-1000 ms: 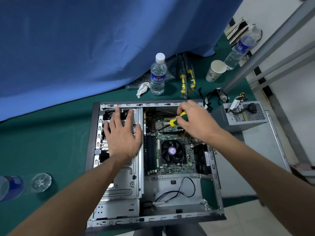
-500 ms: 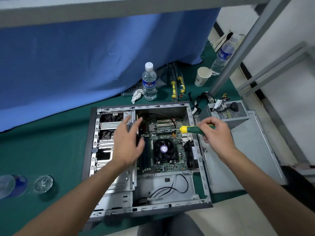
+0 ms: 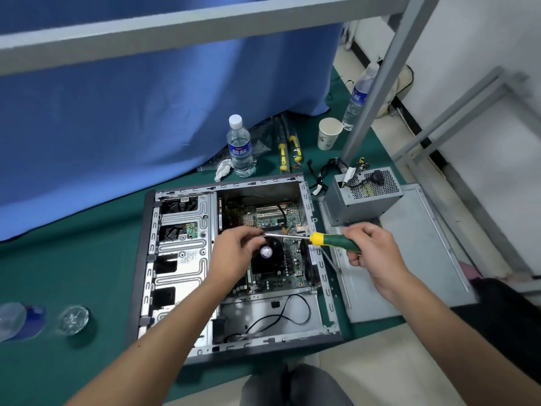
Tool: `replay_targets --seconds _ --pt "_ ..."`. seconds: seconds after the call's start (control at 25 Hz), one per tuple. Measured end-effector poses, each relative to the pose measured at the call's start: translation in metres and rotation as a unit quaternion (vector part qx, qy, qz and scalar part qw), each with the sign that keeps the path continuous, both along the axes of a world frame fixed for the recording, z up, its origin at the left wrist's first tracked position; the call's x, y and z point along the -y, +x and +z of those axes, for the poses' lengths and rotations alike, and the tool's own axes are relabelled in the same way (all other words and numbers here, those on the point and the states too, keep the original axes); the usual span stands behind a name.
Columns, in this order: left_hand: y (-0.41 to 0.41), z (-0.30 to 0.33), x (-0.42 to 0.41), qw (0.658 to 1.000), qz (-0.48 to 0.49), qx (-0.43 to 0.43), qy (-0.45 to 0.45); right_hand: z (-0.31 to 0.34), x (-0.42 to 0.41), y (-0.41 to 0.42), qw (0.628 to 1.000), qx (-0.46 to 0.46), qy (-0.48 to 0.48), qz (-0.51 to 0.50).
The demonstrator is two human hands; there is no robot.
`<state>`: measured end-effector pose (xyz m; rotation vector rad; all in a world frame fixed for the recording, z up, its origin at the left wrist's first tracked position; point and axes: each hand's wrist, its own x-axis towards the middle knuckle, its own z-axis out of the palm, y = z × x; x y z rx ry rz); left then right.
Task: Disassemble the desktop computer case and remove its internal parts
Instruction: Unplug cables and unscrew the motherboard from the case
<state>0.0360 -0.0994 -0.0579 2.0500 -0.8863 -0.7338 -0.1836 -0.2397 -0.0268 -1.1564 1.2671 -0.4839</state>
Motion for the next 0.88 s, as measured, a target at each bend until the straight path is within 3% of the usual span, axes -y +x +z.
replay_targets --seconds 0.12,0.24,0.32,0.4,0.48,0.72,0.8,0.88 --pt "-0.021 0.006 -0.008 0.973 0.044 -0.228 -0.014 -0.003 -0.012 -0.019 0.957 0.131 0.251 -0.060" --pt "-0.049 0.011 -0.013 0.938 0.028 -0.344 0.019 -0.001 -0.024 -0.031 0.919 0.184 0.343 0.066" --pt "-0.068 0.012 -0.012 0.917 0.026 -0.397 0.032 -0.002 -0.034 -0.029 0.936 0.137 0.297 0.130" --pt "-0.088 0.011 -0.009 0.901 0.026 -0.431 0.042 -0.003 -0.046 -0.024 0.975 0.034 0.164 0.147" --pt "-0.103 0.010 -0.009 0.889 0.032 -0.455 0.037 -0.007 -0.057 -0.020 0.988 -0.004 0.067 0.141" --pt "-0.118 0.005 -0.015 0.886 0.041 -0.459 0.042 -0.014 -0.070 -0.025 0.984 -0.018 -0.004 0.180" --pt "-0.120 0.007 -0.016 0.893 0.036 -0.445 0.059 -0.019 -0.073 -0.027 0.979 -0.032 -0.023 0.202" --pt "-0.113 0.008 -0.018 0.943 -0.024 -0.314 0.106 -0.030 -0.071 -0.030 0.986 -0.051 -0.036 0.152"
